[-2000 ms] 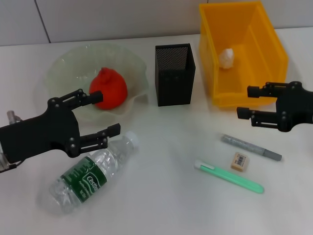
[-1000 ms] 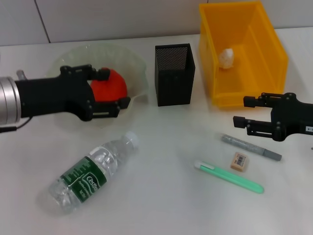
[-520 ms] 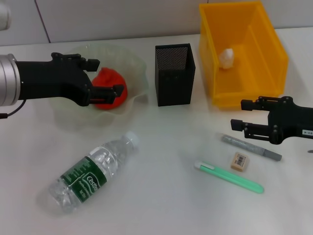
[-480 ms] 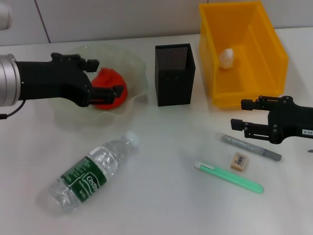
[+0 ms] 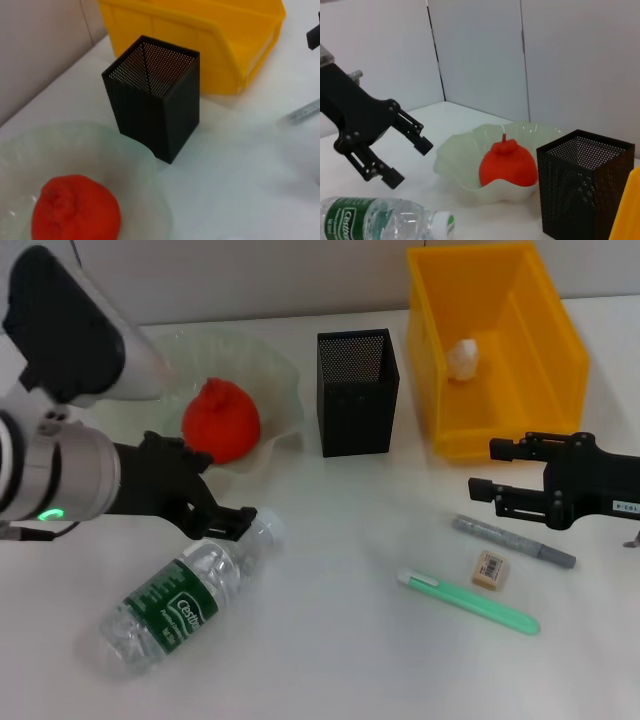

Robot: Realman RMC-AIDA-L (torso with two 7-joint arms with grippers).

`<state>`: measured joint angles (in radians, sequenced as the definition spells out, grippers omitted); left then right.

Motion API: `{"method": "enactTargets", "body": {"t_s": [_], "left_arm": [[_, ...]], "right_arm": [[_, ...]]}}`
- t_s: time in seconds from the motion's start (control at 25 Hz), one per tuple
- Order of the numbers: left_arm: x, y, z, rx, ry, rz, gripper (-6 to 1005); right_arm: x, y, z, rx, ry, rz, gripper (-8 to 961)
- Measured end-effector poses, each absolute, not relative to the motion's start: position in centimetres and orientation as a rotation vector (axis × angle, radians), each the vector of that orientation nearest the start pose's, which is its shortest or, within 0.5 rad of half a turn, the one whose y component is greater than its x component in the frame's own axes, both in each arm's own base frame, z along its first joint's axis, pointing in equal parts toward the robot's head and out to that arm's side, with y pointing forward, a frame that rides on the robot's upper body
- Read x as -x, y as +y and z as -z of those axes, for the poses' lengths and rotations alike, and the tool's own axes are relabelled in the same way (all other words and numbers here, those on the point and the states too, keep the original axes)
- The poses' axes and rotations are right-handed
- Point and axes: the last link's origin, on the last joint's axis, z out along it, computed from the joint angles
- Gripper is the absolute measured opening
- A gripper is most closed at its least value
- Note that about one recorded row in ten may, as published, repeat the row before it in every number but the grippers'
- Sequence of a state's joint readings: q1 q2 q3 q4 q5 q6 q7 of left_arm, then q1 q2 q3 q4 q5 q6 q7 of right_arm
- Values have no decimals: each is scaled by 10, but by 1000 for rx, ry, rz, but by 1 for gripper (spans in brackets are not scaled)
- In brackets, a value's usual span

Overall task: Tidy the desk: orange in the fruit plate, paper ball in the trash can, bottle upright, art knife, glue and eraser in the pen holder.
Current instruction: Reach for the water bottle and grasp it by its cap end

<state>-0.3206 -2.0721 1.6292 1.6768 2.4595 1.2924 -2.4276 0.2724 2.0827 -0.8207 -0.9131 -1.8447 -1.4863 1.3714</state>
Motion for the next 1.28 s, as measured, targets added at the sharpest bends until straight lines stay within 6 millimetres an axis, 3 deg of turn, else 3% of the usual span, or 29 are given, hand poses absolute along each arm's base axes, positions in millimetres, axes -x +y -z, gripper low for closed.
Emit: {"method": "enactTargets", "body": {"t_s": [0.88, 1.28], "left_arm": [[122, 313, 48, 2677, -640, -153, 800], [127, 320, 64, 2663, -695, -159, 799]], "right_arm": [[-302, 303, -34, 2532, 509, -553, 633], [-304, 303, -32, 2529, 505, -545, 630]]}}
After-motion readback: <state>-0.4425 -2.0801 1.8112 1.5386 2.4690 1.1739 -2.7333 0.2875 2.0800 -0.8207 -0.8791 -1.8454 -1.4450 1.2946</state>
